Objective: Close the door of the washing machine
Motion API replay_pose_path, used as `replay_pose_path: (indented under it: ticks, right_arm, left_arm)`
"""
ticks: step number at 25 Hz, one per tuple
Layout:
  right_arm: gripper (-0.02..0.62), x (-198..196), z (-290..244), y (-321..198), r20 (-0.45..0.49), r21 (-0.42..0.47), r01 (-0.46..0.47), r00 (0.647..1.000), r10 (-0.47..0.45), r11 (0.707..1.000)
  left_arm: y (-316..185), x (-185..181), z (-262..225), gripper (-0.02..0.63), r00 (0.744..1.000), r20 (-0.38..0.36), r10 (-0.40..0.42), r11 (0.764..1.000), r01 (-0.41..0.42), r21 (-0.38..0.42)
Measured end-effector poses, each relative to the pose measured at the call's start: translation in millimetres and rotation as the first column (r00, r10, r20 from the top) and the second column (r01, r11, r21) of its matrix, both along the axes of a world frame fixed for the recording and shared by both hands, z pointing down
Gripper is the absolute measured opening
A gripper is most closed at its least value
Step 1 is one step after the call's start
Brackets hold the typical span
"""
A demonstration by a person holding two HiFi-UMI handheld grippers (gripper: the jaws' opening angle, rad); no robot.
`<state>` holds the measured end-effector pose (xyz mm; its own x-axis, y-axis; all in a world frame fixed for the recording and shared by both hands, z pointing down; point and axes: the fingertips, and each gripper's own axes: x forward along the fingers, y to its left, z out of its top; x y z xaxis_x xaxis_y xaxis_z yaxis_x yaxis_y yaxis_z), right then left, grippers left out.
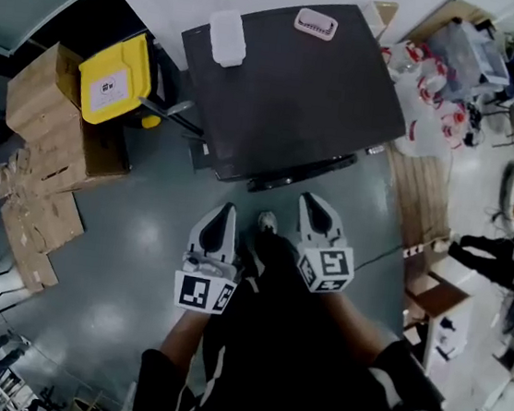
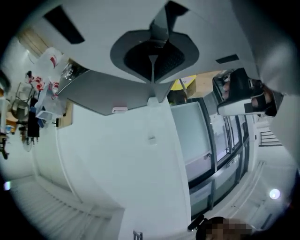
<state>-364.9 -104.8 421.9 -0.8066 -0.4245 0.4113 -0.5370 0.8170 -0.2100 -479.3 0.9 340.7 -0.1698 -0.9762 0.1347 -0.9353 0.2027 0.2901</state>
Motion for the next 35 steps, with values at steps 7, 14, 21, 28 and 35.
replay_pose_path:
  ticks: [7,14,21,28,35]
  right_arm:
    - [0.014,-6.8,-64.9,17.0,0.043,0.077,-0.06,0.997,0.057,0.995]
    - [0.01,-2.3,-85.1,47.8,0.072,0.08,-0.167,0.984,0.161,0.983]
    - [0.004,-23.2,-89.1,53.5,0.087,0.093,-0.205,0.976,0.197,0.974]
    - [0.004,-23.8,-94.5,57.2,0.09,0.104,-0.203,0.977,0.194,0.974]
    - [0.004,-24.8,-94.3,54.4,0.088,0.122,-0.182,0.981,0.172,0.976]
  left_arm:
    - [3.7,-23.8,-42.3,0.003,0.999,0.02,0.035,0.999,-0.036,0.028]
    - [12.5,-29.4,-47.7,0.003,0.989,-0.007,0.147,0.989,-0.146,0.029]
    - [9.4,-42.5,-51.4,0.003,0.982,0.011,0.19,0.981,-0.191,0.046]
    - [13.6,-42.8,-55.8,0.003,0.982,0.01,0.19,0.98,-0.19,0.058]
    - [11.7,-43.0,-56.0,0.003,0.984,0.009,0.178,0.982,-0.179,0.066]
